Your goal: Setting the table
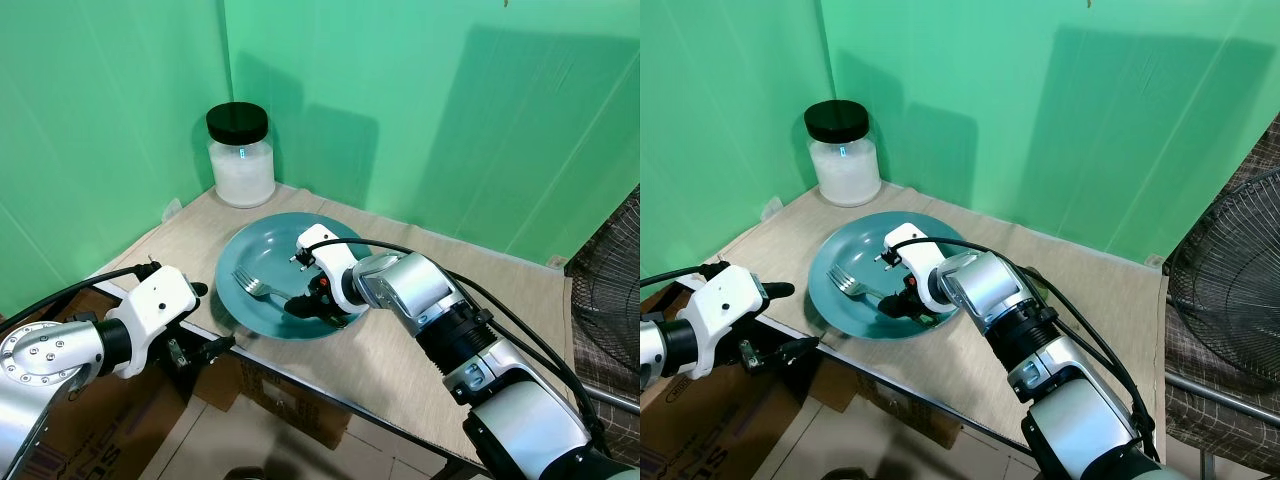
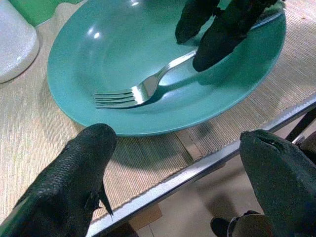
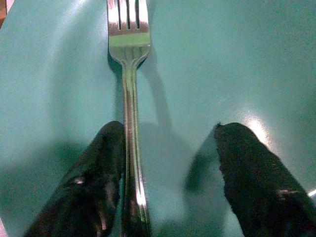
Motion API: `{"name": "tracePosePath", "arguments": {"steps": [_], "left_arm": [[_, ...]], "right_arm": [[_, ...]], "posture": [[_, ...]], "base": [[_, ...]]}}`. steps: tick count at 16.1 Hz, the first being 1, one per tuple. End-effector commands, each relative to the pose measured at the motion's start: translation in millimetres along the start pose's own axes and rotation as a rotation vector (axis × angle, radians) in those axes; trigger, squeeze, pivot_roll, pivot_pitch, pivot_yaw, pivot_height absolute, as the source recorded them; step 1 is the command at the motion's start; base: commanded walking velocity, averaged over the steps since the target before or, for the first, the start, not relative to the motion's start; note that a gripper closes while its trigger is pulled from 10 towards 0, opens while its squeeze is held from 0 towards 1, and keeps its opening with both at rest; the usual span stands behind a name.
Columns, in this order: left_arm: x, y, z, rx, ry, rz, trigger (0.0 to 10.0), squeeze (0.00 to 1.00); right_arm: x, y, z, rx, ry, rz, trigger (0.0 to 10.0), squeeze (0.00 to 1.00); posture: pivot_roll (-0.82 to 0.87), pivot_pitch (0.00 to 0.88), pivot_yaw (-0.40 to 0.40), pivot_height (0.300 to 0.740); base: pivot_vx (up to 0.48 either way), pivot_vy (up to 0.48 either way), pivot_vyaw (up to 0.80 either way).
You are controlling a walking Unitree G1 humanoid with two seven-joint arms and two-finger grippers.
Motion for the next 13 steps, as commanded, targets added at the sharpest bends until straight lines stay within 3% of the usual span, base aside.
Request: {"name": "tracePosePath", "arguments": {"steps": [1,9,13], "left_arm": [[2.4,2.4,3.2,0.004,0.014,-0.007,10.0,0.0],[0.3,2.5,3.0,0.001,0.022,-0.002,10.0,0.0],[0.6,3.4,4.5,0.01,0.02,-0.001,10.0,0.0]], "right_arm": [[-0.6,2.2,-5.0,-0.024,0.02,0.012,0.0,0.0],[2.8,-1.5,2.4,0.007,0.025,0.005,0.0,0.0],[13.2,-23.0,14.6,0.11,0.097,0.024,0.0,0.0]], "posture": [[0.21,0.0,-0.041,0.74],[0.21,0.0,-0.038,0.74],[0.2,0.0,-0.036,0.74]], "base": [[0.0,0.0,0.0],[0.0,0.0,0.0],[0.0,0.0,0.0]]}}
Point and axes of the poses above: a point about 5 cm out from each wrist's last joint towards the gripper, its own y axis pointing out of the wrist towards the gripper, its own z axis along the axis of the wrist's last joint, x = y × z, the point moved 6 cm from there along y, pointing out of the wrist towards the gripper, and after that the axes turned 4 degrees about -y, right-handed, at the moved point
